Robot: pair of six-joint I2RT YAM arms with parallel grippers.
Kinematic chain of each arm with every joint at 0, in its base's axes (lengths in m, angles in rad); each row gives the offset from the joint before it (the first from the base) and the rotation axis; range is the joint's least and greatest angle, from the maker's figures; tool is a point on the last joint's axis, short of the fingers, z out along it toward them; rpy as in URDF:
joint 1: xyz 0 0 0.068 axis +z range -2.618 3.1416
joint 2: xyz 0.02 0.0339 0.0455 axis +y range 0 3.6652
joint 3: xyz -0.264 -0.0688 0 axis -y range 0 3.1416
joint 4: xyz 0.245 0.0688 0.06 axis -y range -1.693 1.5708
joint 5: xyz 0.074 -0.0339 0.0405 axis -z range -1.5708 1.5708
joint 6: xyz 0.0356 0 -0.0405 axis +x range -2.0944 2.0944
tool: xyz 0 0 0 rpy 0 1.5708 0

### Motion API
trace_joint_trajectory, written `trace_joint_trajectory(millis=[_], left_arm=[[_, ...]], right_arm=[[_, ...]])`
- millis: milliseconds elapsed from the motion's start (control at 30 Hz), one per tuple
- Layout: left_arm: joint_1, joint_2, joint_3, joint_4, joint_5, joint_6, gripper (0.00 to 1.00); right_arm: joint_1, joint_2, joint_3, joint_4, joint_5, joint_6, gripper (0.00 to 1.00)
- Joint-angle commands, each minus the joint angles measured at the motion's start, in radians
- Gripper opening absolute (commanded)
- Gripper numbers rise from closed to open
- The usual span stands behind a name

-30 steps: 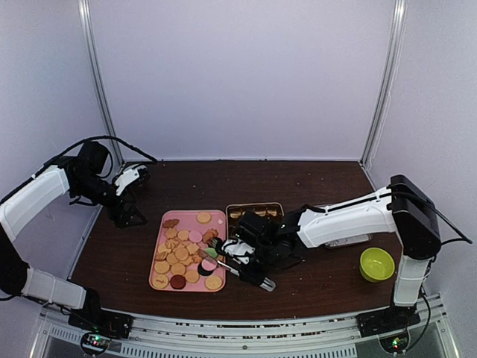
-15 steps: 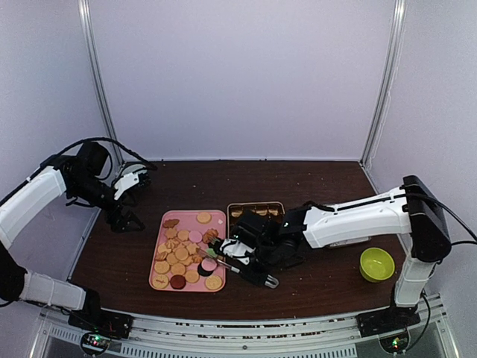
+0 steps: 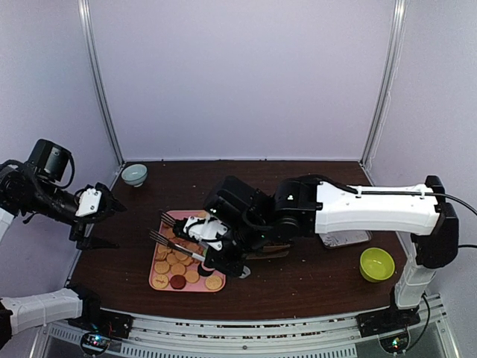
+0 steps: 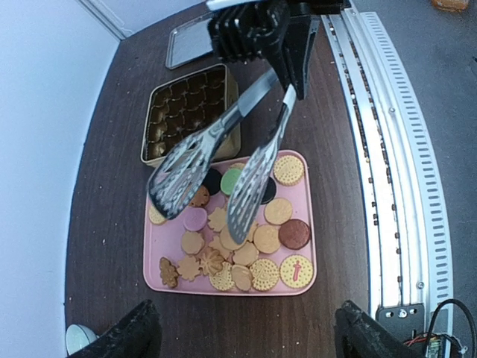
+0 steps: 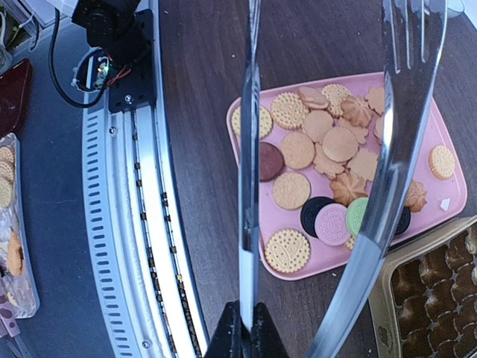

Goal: Pack the cookies
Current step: Pick up the clamp from the plate, then pass from the right arm to the left

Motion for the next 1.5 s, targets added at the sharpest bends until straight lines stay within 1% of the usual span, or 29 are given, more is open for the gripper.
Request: trace_joint_trajectory(millis=[0,167,300,467,567,700,900,933,1033,1067,1133,1167,1200,1233,1267,1367,1467], left_arm=[[-0.073,0.016,-0.043,0.053,-0.052,0.002,0.81],[-0.163,0.069,-0.047,0.116,-0.147,-0.047,0.74],[-0.187,0.111,-0.038,0.130,-0.187,-0.057,0.72],[-0.229,0.139,-0.047,0.133,-0.192,-0.091,0.64],[-0.257,0.153,-0.055,0.134,-0.195,-0.110,0.55],[-0.273,0.163,-0.056,0.133,-0.190,-0.125,0.39],[-0.286,0.168,-0.069,0.132,-0.181,-0.137,0.22],[-0.287,0.171,-0.069,0.133,-0.178,-0.137,0.17],[-0.292,0.179,-0.070,0.137,-0.159,-0.147,0.00],[-0.294,0.180,-0.070,0.149,-0.153,-0.164,0.00],[-0.293,0.180,-0.078,0.179,-0.139,-0.203,0.00],[-0.294,0.177,-0.084,0.198,-0.131,-0.224,0.00],[-0.293,0.172,-0.091,0.225,-0.127,-0.253,0.00],[-0.292,0.165,-0.101,0.253,-0.123,-0.289,0.00],[-0.292,0.156,-0.113,0.283,-0.119,-0.323,0.00],[-0.292,0.114,-0.152,0.387,-0.087,-0.449,0.00],[-0.292,0.084,-0.165,0.488,-0.024,-0.588,0.00]], right_arm=[[0.018,0.059,0.107,-0.053,0.002,-0.013,0.00],[0.025,0.111,0.178,-0.095,0.009,-0.025,0.00],[0.029,0.125,0.207,-0.111,0.015,-0.033,0.00],[0.031,0.153,0.251,-0.122,0.015,-0.036,0.00],[0.032,0.170,0.274,-0.123,0.013,-0.037,0.00],[0.032,0.187,0.297,-0.118,0.013,-0.035,0.00],[0.032,0.196,0.325,-0.108,0.009,-0.035,0.00],[0.032,0.198,0.332,-0.109,0.008,-0.035,0.00],[0.034,0.199,0.345,-0.107,0.012,-0.033,0.00],[0.034,0.194,0.345,-0.105,0.015,-0.031,0.01],[0.031,0.163,0.321,-0.072,0.025,-0.023,0.15],[0.026,0.141,0.301,-0.054,0.030,-0.014,0.29],[0.018,0.113,0.278,-0.029,0.035,-0.006,0.46],[0.010,0.082,0.252,-0.006,0.038,0.008,0.56],[-0.004,0.044,0.218,0.024,0.039,0.022,0.64],[-0.052,-0.091,0.081,0.133,0.038,0.074,0.79],[-0.113,-0.281,-0.102,0.283,0.044,0.145,0.88]])
